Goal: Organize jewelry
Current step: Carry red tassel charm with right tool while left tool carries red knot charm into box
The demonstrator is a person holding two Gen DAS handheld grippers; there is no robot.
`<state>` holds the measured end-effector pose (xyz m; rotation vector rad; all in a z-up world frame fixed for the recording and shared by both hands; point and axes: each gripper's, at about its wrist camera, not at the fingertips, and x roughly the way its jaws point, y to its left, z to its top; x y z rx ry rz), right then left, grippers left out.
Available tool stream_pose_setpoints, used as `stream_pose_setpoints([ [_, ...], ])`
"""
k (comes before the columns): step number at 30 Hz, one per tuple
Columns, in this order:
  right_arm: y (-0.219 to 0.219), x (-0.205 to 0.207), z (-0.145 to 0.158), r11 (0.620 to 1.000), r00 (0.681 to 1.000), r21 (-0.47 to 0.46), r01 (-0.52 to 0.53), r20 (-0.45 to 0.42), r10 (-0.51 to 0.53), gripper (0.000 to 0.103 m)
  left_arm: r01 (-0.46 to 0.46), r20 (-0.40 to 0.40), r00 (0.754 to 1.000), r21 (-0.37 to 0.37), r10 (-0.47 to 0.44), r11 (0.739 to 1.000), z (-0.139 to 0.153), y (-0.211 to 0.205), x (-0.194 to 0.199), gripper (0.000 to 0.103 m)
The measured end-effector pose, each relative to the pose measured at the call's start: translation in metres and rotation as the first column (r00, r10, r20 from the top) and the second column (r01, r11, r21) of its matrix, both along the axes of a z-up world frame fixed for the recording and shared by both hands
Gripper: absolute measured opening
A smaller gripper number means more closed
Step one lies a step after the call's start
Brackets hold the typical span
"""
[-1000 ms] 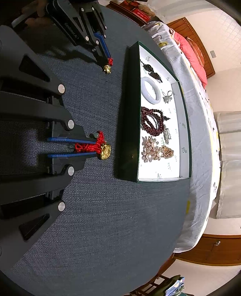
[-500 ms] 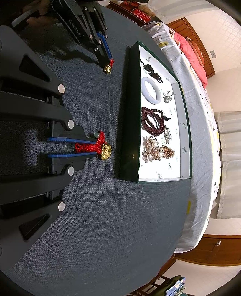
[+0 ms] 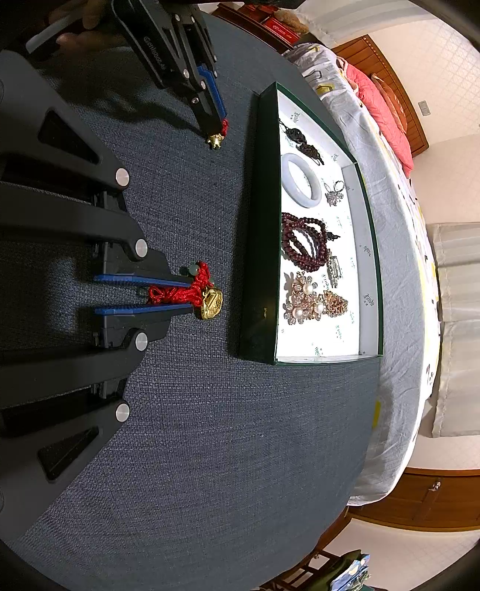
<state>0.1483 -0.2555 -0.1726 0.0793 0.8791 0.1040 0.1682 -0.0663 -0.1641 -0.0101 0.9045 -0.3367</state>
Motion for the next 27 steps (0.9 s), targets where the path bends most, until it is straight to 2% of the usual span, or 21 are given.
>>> stream_pose_setpoints([
  [7, -0.0002, 0.0, -0.0001, 1.0, 1.0, 0.001, 0.0, -0.001, 0.0, 0.009, 0.011, 0.007, 1.0, 0.017, -0.011, 1.0, -0.0015, -0.0022, -0.0004, 0.028],
  [9, -0.0001, 0.0001, 0.0, 1.0, 1.0, 0.0, 0.0, 0.0, 0.0, 0.009, 0.012, 0.009, 1.0, 0.018, -0.012, 1.0, -0.0013, -0.0022, -0.0002, 0.02],
  [12, -0.0002, 0.0002, 0.0001, 1.0, 1.0, 0.0, 0.0, 0.0, 0.0, 0.009, 0.01, 0.015, 1.0, 0.019, -0.011, 1.0, -0.0005, -0.0015, 0.0003, 0.017],
  [27, -0.0003, -0.0001, 0.0005, 1.0, 1.0, -0.002, 0.0, 0.001, 0.0, 0.009, 0.012, 0.049, 0.999, 0.056, -0.015, 0.998, 0.0018, -0.0026, -0.0027, 0.014],
])
